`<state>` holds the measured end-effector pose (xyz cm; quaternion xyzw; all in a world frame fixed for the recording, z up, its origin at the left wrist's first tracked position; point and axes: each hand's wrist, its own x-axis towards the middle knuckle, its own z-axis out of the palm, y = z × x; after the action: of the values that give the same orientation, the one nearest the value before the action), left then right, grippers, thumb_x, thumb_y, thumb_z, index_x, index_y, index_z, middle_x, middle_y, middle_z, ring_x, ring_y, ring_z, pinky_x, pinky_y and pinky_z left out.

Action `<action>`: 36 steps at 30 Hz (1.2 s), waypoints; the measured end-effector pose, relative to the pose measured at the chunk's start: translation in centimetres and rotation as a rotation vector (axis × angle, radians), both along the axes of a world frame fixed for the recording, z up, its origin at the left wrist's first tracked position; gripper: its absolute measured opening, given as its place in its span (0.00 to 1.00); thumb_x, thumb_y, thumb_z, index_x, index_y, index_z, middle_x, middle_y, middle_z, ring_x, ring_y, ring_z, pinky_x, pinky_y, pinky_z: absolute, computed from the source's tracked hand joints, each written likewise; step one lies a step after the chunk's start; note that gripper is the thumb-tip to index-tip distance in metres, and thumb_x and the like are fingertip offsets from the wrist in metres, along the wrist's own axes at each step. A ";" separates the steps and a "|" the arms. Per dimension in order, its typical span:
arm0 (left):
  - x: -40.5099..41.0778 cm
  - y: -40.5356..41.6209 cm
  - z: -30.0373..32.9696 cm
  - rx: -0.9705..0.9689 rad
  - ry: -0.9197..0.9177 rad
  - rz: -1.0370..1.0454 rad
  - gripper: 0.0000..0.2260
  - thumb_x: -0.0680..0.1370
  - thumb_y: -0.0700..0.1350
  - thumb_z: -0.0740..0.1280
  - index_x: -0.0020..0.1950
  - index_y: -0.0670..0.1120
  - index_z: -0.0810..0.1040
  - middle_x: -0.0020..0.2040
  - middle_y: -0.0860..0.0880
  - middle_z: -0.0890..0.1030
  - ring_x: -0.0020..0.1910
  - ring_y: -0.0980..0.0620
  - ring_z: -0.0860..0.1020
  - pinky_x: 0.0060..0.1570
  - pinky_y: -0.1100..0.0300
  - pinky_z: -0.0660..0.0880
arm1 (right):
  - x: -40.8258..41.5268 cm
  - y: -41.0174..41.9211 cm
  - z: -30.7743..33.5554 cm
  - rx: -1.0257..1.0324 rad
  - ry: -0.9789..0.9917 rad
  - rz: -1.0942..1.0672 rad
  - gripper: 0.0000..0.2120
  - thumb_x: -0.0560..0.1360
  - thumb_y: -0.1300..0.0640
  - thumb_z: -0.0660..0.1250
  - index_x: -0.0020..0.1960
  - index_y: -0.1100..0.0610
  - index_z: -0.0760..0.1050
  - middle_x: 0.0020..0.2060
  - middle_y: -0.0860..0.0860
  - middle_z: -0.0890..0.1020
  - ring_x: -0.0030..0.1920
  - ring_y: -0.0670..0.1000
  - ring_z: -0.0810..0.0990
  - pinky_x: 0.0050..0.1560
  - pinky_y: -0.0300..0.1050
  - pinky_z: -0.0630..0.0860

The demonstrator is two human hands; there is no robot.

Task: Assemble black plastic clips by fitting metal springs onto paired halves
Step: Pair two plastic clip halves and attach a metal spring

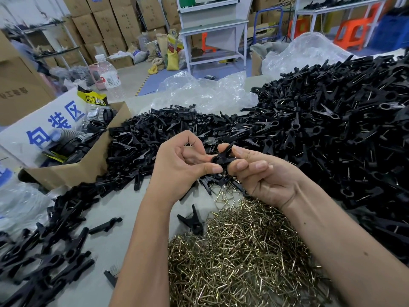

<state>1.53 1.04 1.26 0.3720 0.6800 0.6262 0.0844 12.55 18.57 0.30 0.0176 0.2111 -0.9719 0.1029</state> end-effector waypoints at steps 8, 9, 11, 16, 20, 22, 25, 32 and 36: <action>-0.5 0.0 0.2 -0.028 0.084 0.025 0.17 0.63 0.43 0.85 0.42 0.48 0.78 0.38 0.47 0.87 0.37 0.51 0.84 0.40 0.57 0.81 | 0.1 -0.2 -0.2 0.160 0.089 -0.062 0.12 0.75 0.62 0.70 0.56 0.62 0.85 0.32 0.55 0.76 0.21 0.42 0.75 0.18 0.30 0.70; -0.7 -0.2 0.3 -0.052 0.081 0.029 0.17 0.64 0.43 0.85 0.43 0.47 0.78 0.40 0.47 0.88 0.40 0.49 0.86 0.43 0.56 0.83 | 0.0 -0.3 0.0 0.282 0.114 -0.111 0.11 0.76 0.60 0.70 0.57 0.60 0.85 0.32 0.54 0.77 0.22 0.42 0.75 0.19 0.30 0.70; -1.2 -0.9 0.1 -0.154 0.101 0.080 0.15 0.67 0.44 0.84 0.45 0.47 0.79 0.43 0.50 0.88 0.43 0.47 0.87 0.47 0.56 0.84 | -0.2 -0.3 0.5 0.529 0.119 -0.275 0.11 0.78 0.57 0.69 0.58 0.55 0.85 0.32 0.52 0.78 0.24 0.43 0.74 0.20 0.31 0.69; -2.5 -2.6 -0.9 -0.581 0.224 0.386 0.15 0.65 0.54 0.84 0.41 0.54 0.80 0.41 0.56 0.82 0.38 0.57 0.79 0.40 0.60 0.75 | -0.6 0.2 0.4 1.013 -0.039 -0.787 0.20 0.84 0.62 0.65 0.73 0.48 0.76 0.39 0.57 0.83 0.32 0.51 0.80 0.30 0.39 0.78; -2.4 -2.6 -1.1 -0.838 0.183 0.258 0.19 0.62 0.53 0.86 0.44 0.58 0.80 0.50 0.57 0.77 0.43 0.60 0.74 0.44 0.56 0.71 | -0.9 -0.3 0.0 1.233 -0.032 -0.775 0.33 0.83 0.68 0.63 0.82 0.44 0.61 0.50 0.57 0.82 0.39 0.55 0.87 0.37 0.47 0.85; -2.3 -2.3 -1.2 -0.864 0.182 0.252 0.17 0.63 0.51 0.86 0.43 0.58 0.81 0.48 0.57 0.77 0.40 0.59 0.74 0.42 0.58 0.70 | -1.0 -0.9 -0.3 1.478 0.013 -0.830 0.26 0.82 0.68 0.65 0.77 0.50 0.71 0.47 0.52 0.82 0.38 0.50 0.86 0.35 0.43 0.84; -2.4 -2.2 -1.3 -0.857 0.193 0.262 0.14 0.65 0.47 0.85 0.39 0.57 0.81 0.43 0.56 0.80 0.37 0.58 0.75 0.37 0.62 0.70 | -0.9 -2.2 -0.9 2.018 0.199 -0.764 0.13 0.80 0.60 0.71 0.63 0.52 0.83 0.45 0.44 0.84 0.41 0.42 0.81 0.41 0.35 0.80; -2.6 -2.2 -1.6 -0.736 0.211 0.328 0.09 0.70 0.47 0.81 0.39 0.54 0.81 0.39 0.53 0.82 0.38 0.54 0.79 0.41 0.58 0.74 | -1.2 -3.7 -3.1 2.553 0.312 -0.332 0.26 0.82 0.54 0.64 0.79 0.43 0.65 0.76 0.50 0.65 0.71 0.56 0.58 0.70 0.56 0.65; -2.6 -2.1 -1.6 -0.576 0.119 0.332 0.07 0.76 0.46 0.76 0.41 0.50 0.80 0.38 0.51 0.81 0.37 0.52 0.77 0.39 0.58 0.73 | -1.4 -3.9 -3.2 2.386 0.294 -0.459 0.24 0.82 0.53 0.67 0.77 0.46 0.70 0.73 0.47 0.70 0.69 0.53 0.61 0.71 0.56 0.65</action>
<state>-1.08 -1.02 -0.32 0.2530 0.8839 0.3910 0.0432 11.11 14.67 -2.91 0.0276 0.9713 -0.1570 -0.1763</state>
